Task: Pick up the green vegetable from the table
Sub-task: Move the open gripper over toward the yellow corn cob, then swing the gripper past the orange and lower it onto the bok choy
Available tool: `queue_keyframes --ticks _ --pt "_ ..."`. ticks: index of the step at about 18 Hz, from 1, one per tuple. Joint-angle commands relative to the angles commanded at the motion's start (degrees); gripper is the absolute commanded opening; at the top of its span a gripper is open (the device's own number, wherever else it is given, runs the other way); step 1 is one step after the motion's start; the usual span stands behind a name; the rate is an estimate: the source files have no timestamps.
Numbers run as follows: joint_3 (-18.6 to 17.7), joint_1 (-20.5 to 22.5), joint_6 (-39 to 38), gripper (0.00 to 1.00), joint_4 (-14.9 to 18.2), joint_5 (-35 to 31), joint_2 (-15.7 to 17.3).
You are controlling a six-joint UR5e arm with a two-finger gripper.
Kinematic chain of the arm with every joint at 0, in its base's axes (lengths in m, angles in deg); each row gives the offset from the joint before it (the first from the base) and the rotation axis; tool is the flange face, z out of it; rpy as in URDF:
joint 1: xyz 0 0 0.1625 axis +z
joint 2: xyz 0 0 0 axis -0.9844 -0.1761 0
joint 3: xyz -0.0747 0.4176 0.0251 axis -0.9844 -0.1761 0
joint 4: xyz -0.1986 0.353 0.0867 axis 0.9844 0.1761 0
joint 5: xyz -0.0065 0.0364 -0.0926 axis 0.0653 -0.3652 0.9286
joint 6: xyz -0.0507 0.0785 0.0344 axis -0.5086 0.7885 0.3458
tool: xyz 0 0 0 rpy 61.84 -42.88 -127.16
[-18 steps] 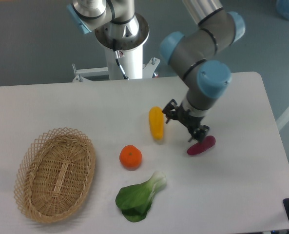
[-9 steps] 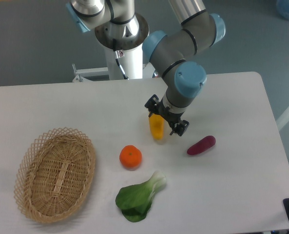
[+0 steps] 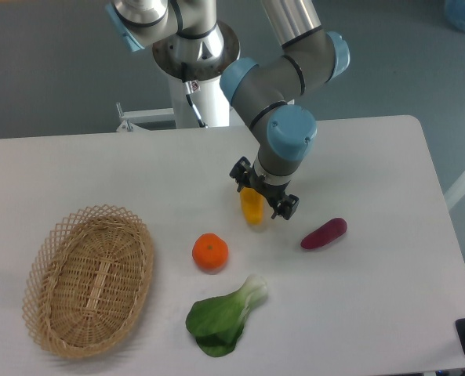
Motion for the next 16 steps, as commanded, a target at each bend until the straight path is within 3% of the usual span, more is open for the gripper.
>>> queue_keyframes --ticks 7,12,16 --pt "0.08 0.00 -1.50 1.00 0.00 0.00 0.26" --pt "5.61 1.14 -0.88 1.00 0.44 -0.44 -0.35" --pt "7.55 1.06 -2.98 1.00 0.26 -1.06 -1.84"
